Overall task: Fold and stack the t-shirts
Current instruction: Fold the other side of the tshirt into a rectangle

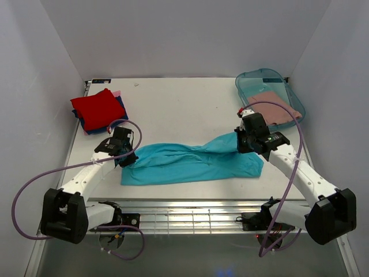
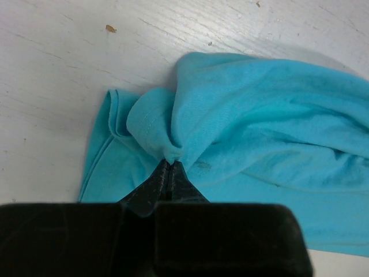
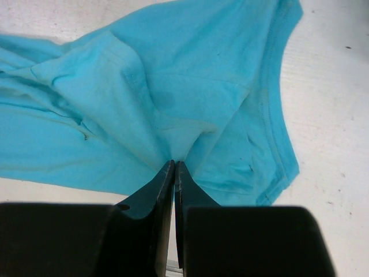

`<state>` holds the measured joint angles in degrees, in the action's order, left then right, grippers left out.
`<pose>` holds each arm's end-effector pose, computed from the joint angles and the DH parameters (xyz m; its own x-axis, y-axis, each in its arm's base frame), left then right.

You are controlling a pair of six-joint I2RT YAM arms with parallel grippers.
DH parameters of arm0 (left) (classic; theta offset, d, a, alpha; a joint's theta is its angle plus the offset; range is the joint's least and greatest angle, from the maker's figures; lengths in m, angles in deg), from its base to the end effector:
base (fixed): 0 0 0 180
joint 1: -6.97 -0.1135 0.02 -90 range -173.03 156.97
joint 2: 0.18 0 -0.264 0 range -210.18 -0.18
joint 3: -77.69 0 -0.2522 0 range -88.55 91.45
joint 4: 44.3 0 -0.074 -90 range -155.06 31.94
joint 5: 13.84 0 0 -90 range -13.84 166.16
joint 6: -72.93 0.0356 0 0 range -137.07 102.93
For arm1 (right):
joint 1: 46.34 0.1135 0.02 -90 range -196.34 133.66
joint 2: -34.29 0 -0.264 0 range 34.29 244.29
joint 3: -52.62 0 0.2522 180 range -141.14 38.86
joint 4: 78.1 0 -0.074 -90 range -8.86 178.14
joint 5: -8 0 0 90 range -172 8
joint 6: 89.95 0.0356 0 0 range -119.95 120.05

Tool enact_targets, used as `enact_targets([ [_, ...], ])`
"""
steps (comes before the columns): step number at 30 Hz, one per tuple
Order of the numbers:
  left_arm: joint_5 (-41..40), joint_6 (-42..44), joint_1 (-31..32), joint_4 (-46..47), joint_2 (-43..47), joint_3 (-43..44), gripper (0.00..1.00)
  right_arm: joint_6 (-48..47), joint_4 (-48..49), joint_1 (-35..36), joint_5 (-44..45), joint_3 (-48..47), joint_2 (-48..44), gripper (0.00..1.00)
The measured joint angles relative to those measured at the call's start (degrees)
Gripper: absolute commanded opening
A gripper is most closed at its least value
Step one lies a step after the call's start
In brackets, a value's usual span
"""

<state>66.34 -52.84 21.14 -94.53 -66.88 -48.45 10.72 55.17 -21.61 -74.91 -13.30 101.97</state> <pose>0.2059 -0.0457 0.2027 -0.7986 -0.3924 -0.4564 -0.3703 0.9181 -0.1414 0.2237 0.0982 0.2681 -0.7315 -0.1346 -0.6684 -0.2090 0.9774 0.0319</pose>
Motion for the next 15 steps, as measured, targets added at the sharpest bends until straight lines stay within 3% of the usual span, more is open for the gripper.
enact_targets([
  [15, -5.84, -0.13, 0.07, -6.75, -1.79, 5.73, 0.11, 2.58, -9.40, 0.04, 8.81, 1.73, -4.94, 0.08],
])
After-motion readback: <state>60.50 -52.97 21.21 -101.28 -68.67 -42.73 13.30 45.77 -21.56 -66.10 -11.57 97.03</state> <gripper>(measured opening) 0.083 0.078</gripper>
